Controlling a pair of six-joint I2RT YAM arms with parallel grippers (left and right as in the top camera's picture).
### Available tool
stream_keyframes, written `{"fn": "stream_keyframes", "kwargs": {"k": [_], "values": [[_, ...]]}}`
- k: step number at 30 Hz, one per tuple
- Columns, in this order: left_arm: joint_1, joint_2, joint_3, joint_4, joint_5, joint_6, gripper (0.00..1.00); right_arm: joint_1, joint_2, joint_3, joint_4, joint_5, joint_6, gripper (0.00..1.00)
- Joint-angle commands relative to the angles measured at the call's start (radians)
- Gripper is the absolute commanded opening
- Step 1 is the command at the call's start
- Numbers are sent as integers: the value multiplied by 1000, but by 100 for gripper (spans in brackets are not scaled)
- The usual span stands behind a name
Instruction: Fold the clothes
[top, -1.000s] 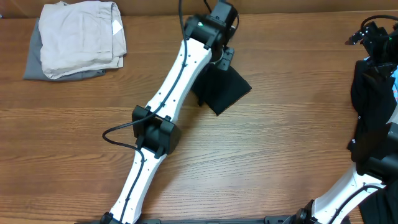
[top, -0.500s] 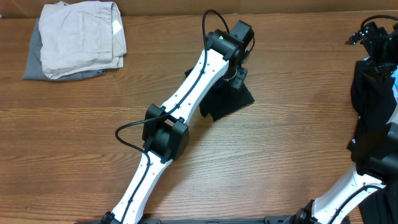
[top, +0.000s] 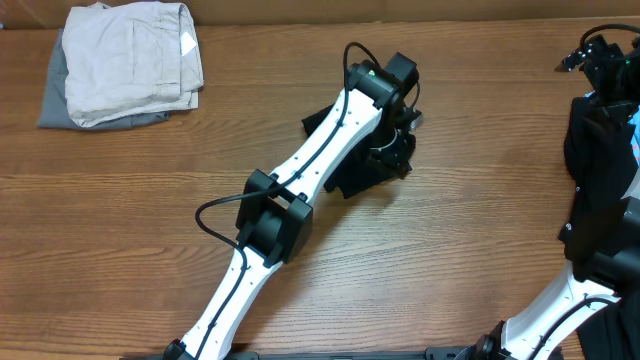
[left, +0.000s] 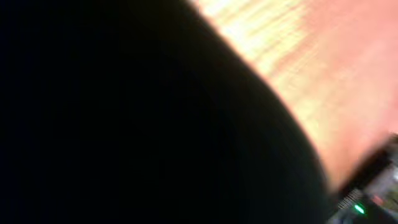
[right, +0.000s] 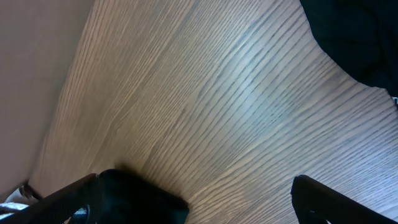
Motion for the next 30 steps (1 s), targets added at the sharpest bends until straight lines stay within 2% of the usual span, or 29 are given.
{"fn": "stream_keyframes", "kwargs": {"k": [1,6,11,13,16,21,23,25,30], "values": [[-6,-81,20,-8,98,66,48,-1,-7,7,5,3,-10,100],[22,-166,28,8,-82,61,57,-1,-7,7,5,3,-10,100],[98,-225,28,98,-285,-60,53,-1,-6,7,5,3,-10,100],[141,-217,27,192,-272,-74,50,-1,-6,7,5,3,-10,100],[165,-192,25,253,-259,-92,40,-1,-6,7,5,3,-10,100],[159,-116,24,293,-238,-101,24,-1,-7,7,5,3,-10,100],[148,-83,24,290,-227,-119,21,-1,-7,7,5,3,-10,100],[135,-48,24,285,-167,-119,15,-1,-7,7,5,3,-10,100],[93,10,24,286,-34,-118,13,-1,-7,7,5,3,-10,100]]}}
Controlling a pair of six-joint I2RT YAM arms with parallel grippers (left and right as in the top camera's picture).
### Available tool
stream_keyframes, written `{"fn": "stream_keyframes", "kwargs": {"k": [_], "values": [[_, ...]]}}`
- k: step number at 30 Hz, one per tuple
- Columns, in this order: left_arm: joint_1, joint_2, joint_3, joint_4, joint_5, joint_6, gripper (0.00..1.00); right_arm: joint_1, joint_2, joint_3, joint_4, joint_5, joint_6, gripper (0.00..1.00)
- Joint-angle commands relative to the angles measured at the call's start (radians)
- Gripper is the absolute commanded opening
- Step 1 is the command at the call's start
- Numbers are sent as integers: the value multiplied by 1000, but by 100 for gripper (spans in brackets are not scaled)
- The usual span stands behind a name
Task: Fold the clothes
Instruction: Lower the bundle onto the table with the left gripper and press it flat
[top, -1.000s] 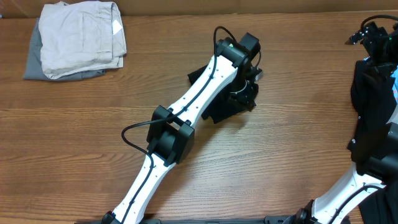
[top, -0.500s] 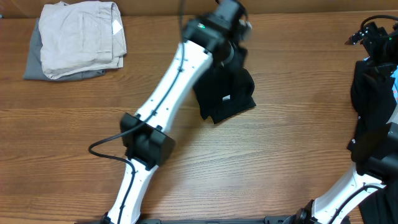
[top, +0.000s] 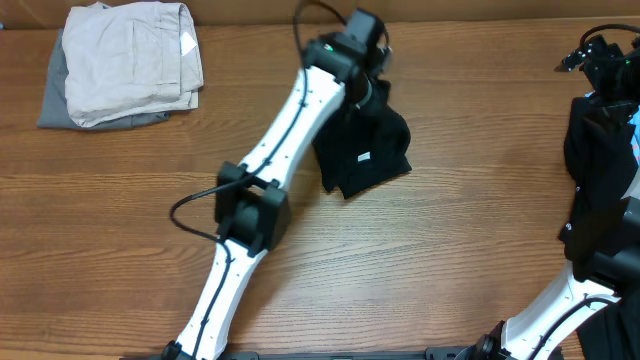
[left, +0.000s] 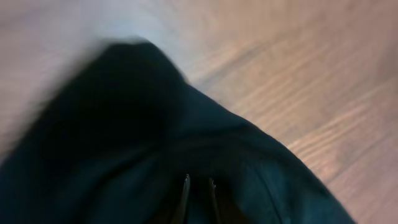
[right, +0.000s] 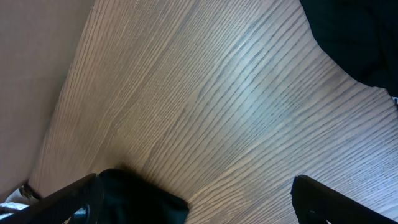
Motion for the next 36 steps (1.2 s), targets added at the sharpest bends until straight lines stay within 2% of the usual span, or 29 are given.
{"fn": "stream_keyframes", "kwargs": {"k": [1,12,21,25,27,28,29,30,31,34,36], "values": [[-43,38,6,-3,113,-13,13,-1,-6,7,5,2,-10,100],[-159,69,-6,-12,116,-13,17,-1,-7,7,5,2,-10,100],[-193,69,-6,-91,115,-13,25,-1,-6,7,5,3,-10,100],[-190,55,1,-122,124,-13,33,-1,-7,7,5,2,-10,100],[-188,31,18,-156,123,-1,48,-1,-6,7,5,3,-10,100],[-188,3,34,-182,123,14,71,-1,-6,7,5,3,-10,100],[-188,-15,44,-194,123,15,85,-1,-6,7,5,2,-10,100],[-188,-33,48,-205,127,18,94,-1,-7,7,5,2,-10,100],[-188,-70,48,-227,135,26,100,-1,-6,7,5,2,-10,100],[-186,-100,48,-262,105,50,100,-1,-7,7,5,3,-10,100],[-171,-107,48,-274,-17,50,100,-1,-7,7,5,3,-10,100]]}}
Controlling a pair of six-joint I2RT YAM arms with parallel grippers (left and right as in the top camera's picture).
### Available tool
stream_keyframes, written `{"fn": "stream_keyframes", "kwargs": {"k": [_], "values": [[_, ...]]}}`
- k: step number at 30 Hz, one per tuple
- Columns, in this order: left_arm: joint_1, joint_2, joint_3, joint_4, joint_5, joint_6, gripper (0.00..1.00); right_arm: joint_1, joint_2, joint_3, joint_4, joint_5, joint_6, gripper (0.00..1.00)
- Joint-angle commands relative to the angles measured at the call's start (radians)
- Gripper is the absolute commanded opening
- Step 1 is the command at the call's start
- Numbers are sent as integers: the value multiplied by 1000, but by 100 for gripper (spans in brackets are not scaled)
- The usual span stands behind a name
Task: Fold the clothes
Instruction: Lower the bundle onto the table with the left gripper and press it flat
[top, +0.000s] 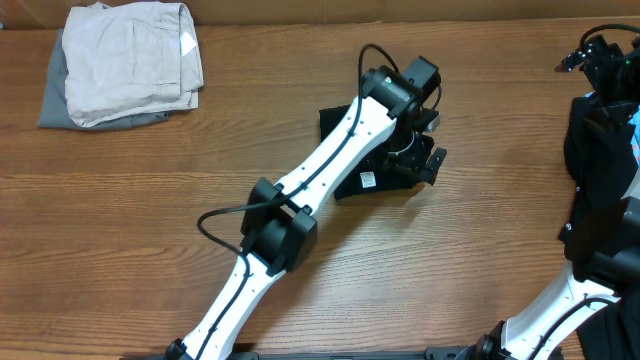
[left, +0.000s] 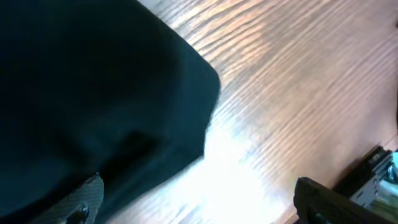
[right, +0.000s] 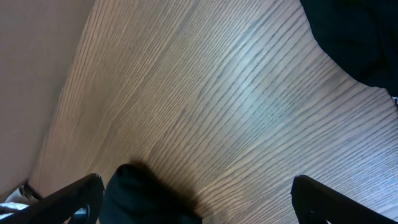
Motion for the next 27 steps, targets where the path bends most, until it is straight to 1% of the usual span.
{"fn": "stream_keyframes", "kwargs": {"k": [1,3,5,9,11,15,17,19,21,25,27], "values": [[27,-96,42,-16,-179,36,100,-1,-7,7,5,3,-10,100],[61,-95,42,-22,-243,35,98,-1,-7,7,5,3,-10,100],[101,-95,42,-21,-246,35,97,-1,-6,7,5,3,-10,100],[175,-83,40,-21,-238,48,85,-1,-6,7,5,3,-10,100],[200,-63,35,-34,-192,71,77,-1,-7,7,5,3,-10,100],[211,-11,0,-25,-59,126,69,-1,-6,7,5,3,-10,100],[208,19,-10,-27,-47,126,61,-1,-7,7,5,3,-10,100],[203,58,-13,-41,-53,126,57,-1,-7,7,5,3,-10,100],[203,93,-14,-55,-75,117,56,-1,-7,7,5,3,-10,100],[223,138,-14,-73,-223,27,56,-1,-7,7,5,3,-10,100],[240,139,-14,-76,-256,27,56,-1,-7,7,5,3,-10,100]]}}
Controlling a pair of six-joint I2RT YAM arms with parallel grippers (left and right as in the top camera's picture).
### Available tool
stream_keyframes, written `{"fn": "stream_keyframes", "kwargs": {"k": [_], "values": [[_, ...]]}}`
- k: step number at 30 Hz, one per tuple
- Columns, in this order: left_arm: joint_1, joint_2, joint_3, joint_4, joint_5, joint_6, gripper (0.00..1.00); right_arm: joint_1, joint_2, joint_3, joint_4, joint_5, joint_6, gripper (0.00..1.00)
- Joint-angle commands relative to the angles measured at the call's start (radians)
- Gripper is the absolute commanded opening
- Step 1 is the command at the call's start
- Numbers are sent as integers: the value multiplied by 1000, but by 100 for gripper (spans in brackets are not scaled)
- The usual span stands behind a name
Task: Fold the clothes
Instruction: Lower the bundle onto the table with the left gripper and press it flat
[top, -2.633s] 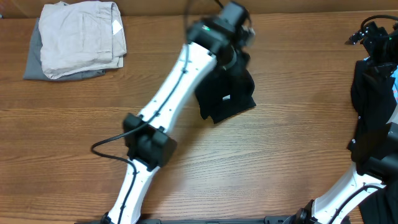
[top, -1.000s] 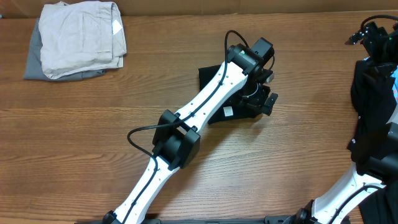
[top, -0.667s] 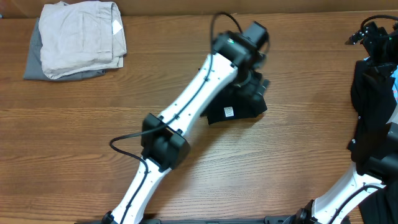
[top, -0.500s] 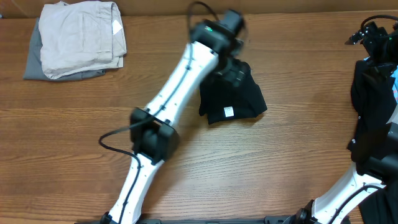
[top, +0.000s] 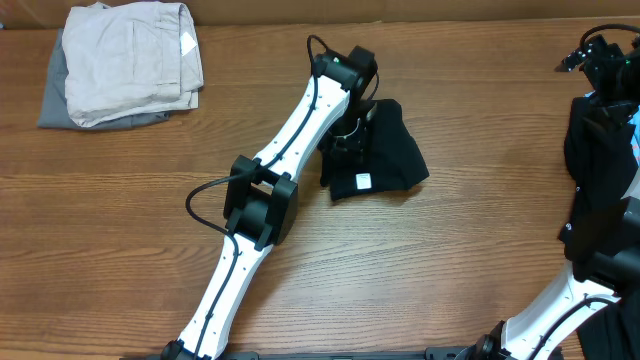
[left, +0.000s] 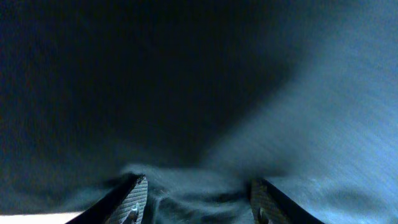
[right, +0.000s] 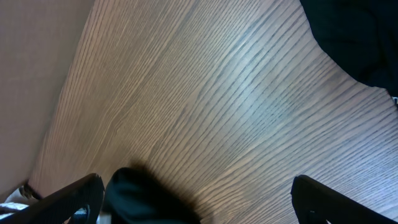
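A black garment (top: 392, 148) lies in a loose fold at the table's middle, a white tag (top: 362, 181) at its near edge. My left gripper (top: 349, 127) is down on its left part. In the left wrist view the gripper (left: 198, 202) is open, and black cloth (left: 186, 93) fills the frame and bunches between the fingers (left: 134, 199). My right gripper (right: 196, 186) stands open over bare wood at the far right; a dark lump of cloth (right: 146, 196) shows by its left finger.
Folded beige clothes (top: 130, 55) are stacked on a grey piece (top: 52, 100) at the far left corner. A heap of black clothes (top: 600, 150) lies along the right edge under the right arm (top: 600, 50). Bare wood table (top: 150, 200) lies between them.
My left gripper was at the garment's right side, open. Now it rests on the left part, still open. The garment reaches further right. The right arm has not moved.
My left gripper was first over the garment's right part. Then it was at the far edge, jaws nearly together on cloth. Then it stood open at the right side, and now it is open on the left part. The garment's outline changed each time.
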Motion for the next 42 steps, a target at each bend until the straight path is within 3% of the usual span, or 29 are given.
{"fn": "stream_keyframes", "kwargs": {"k": [1,6,11,16,21,23,30,33,37,42], "values": [[48,8,-4,-9,-106,-37,56,-1,-7,7,5,3,-10,100],[78,-32,-2,-22,-94,-40,57,-1,-6,7,5,3,-10,100],[85,-129,16,8,-95,-35,69,-1,-7,7,5,3,-10,100],[98,-209,16,134,-95,-36,86,-1,-7,7,5,3,-10,100],[122,-199,16,299,-78,-30,87,-1,-6,7,5,3,-10,100],[124,-187,15,336,-67,-25,82,-1,-7,7,5,3,-10,100],[116,-160,-1,204,-161,-76,31,-1,-7,7,5,3,-10,100],[117,-148,-20,116,-226,-121,19,-1,-6,7,5,3,-10,100],[126,-112,-47,50,-288,-147,5,-1,-6,7,5,3,-10,100],[132,-83,-118,34,-253,-149,4,-1,-6,7,5,3,-10,100]]}}
